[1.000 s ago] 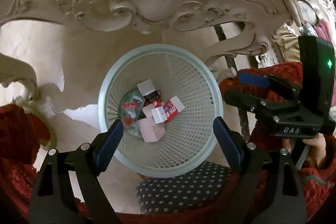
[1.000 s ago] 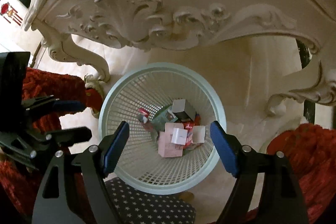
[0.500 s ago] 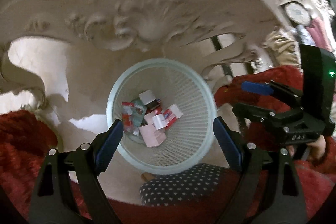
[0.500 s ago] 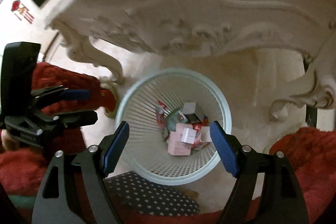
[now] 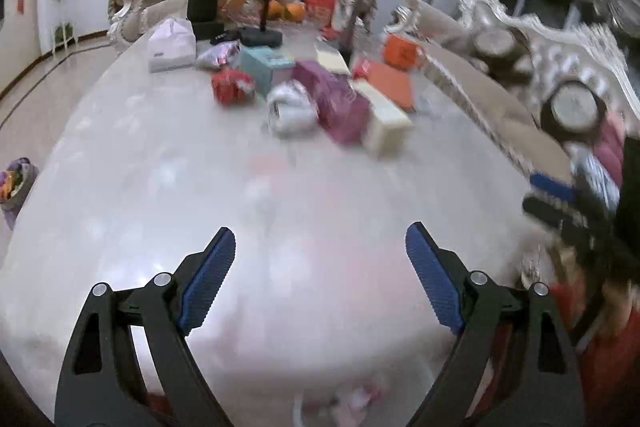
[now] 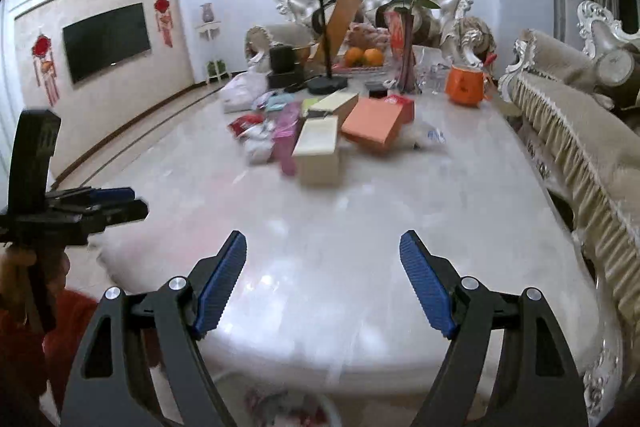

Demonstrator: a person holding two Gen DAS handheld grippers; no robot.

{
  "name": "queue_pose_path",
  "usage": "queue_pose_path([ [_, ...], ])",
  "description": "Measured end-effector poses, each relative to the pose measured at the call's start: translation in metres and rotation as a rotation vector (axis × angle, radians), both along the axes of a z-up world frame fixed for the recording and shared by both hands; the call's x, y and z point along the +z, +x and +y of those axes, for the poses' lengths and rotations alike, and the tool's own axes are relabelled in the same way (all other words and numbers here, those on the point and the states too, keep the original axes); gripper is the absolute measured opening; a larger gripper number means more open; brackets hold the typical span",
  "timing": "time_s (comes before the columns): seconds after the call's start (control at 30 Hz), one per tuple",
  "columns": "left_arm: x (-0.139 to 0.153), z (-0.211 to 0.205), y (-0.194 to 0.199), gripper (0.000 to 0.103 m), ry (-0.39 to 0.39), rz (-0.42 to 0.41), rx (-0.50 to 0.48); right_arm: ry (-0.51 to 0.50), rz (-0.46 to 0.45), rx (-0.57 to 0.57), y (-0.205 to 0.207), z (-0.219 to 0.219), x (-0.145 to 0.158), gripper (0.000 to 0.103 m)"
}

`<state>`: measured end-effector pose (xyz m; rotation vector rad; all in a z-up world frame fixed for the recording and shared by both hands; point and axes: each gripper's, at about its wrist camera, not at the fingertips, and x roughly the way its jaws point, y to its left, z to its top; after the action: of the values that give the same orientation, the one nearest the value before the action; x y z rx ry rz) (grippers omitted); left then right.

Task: Collect trash
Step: 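Grasp purple cosmetic box with left gripper while right gripper grasps cream box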

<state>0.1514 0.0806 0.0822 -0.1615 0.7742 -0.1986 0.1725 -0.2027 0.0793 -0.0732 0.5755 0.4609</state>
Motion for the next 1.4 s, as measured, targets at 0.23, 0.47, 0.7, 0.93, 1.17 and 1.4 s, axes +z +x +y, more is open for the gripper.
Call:
queue_pose_path([
  [0.23, 0.019, -0.029, 0.105, 0.085, -0.083, 0.031, 0.043, -0.092, 0.032, 0.026, 0.069, 0.037, -0.016, 0.075],
  [0.47, 0.002, -0.059, 0.169, 0.085, -0.028, 0.128, 0.079, -0.15, 0.055, 0.076, 0.092, 0.059, -0.028, 0.075],
  [0.7, -0.02, -0.05, 0.186, 0.085, -0.044, 0.179, 0.083, -0.134, 0.088, 0.068, 0.11, 0.062, -0.031, 0.075],
  [0.93, -0.017, -0.032, 0.185, 0.084, -0.012, 0.153, 0.08, -0.131, 0.106, 0.06, 0.124, 0.063, -0.028, 0.075],
  [1.17, -0.017, -0.018, 0.19, 0.079, 0.053, 0.171, 0.12, -0.135, 0.14, 0.068, 0.136, 0.066, -0.03, 0.075],
  [1.4, -0.02, -0.028, 0.173, 0.079, -0.019, 0.168, 0.094, -0.226, 0.154, 0.09, 0.147, 0.077, -0.033, 0.075],
])
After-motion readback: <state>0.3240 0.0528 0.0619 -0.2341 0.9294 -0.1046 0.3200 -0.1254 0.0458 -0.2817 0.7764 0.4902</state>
